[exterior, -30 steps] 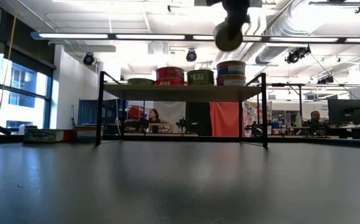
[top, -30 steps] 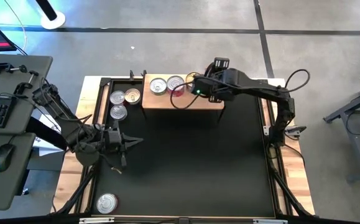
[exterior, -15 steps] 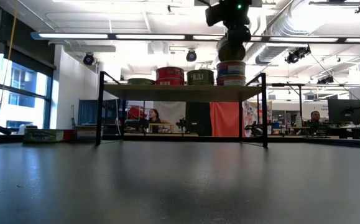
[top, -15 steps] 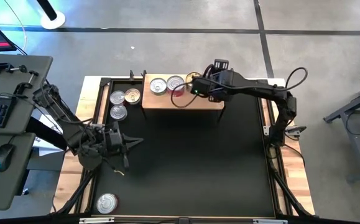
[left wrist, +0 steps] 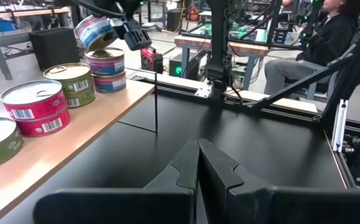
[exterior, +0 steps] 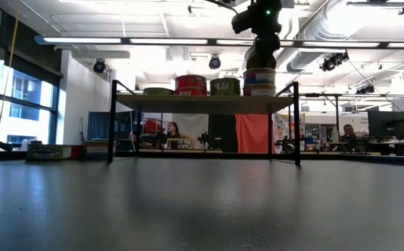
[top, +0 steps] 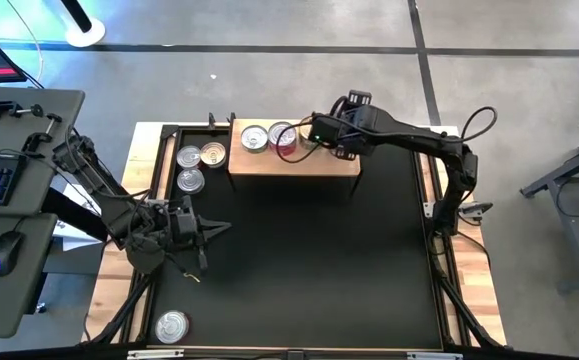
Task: Stack canned seafood by type on shelf
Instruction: Stack the bottom blue tuna can on top of the other blue tuna cans, then stack the red tuna can on top of the other red tuna can
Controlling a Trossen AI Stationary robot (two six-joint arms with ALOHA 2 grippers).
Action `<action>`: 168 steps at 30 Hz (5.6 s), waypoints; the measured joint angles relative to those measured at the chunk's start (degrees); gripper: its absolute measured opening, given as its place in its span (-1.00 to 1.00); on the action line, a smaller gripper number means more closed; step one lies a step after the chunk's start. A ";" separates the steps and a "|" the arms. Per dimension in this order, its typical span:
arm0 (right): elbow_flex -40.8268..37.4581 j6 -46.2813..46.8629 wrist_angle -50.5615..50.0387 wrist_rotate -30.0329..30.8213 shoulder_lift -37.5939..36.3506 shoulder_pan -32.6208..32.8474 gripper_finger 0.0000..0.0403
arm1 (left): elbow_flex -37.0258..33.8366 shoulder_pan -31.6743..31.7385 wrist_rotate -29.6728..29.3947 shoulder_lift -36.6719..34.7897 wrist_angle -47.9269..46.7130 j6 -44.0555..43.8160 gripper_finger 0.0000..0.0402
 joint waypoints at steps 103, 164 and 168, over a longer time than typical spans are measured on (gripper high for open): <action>1.67 10.19 18.49 -60.59 -0.43 25.99 0.55 | 0.00 -23.15 60.00 25.30 -19.39 -58.27 -1.00; -62.99 71.80 86.65 -24.05 -19.03 39.57 0.20 | -8.46 14.81 39.06 23.53 17.18 -7.83 -1.00; -56.15 69.37 75.14 -30.13 -10.39 36.15 -0.61 | -8.76 15.04 38.88 24.97 16.60 -7.78 -1.00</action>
